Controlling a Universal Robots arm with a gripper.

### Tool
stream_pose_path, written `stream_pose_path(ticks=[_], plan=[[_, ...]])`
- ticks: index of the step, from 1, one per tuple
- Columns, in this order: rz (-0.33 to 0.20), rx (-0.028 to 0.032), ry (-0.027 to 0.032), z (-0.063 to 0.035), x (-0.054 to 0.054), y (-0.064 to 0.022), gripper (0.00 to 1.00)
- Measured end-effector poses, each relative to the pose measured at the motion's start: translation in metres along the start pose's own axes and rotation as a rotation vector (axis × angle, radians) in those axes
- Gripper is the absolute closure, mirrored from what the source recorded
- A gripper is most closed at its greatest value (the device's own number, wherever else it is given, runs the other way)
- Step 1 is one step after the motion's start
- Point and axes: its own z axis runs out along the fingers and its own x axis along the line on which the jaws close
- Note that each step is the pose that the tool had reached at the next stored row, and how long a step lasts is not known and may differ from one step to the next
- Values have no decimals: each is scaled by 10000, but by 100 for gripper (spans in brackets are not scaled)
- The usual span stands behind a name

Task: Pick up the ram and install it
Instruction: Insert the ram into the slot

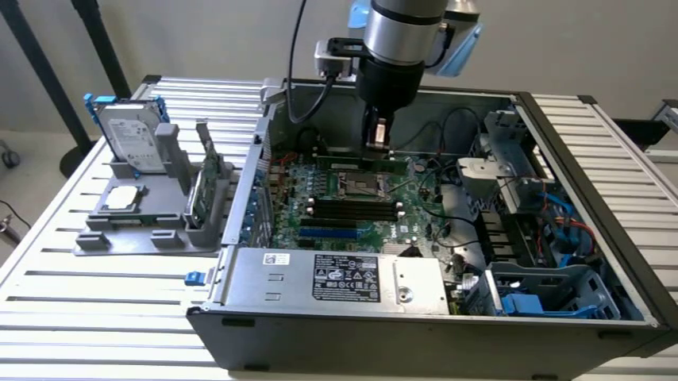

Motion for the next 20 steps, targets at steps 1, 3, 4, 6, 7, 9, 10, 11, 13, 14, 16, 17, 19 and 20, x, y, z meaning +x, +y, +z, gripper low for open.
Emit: stream_pose_path(ticks=[1,3,4,6,7,9,10,11,13,14,16,17,19,20], plan=[[1,-2,1,19,3,-1,86],[0,-21,1,54,12,-5,86],[0,-33,1,71,18,-7,86],[2,-73,3,100,32,-10,86],[2,-101,6,113,40,-12,86],[3,-158,10,138,54,-15,86],[4,-190,11,151,61,-16,86],[5,-222,14,163,67,-19,86],[6,-247,16,189,72,-24,86],[6,-248,15,202,73,-27,86],[4,-249,15,228,73,-32,86],[3,-249,15,244,74,-34,86],[-1,-250,17,274,74,-37,86],[-2,-250,17,289,75,-39,86]])
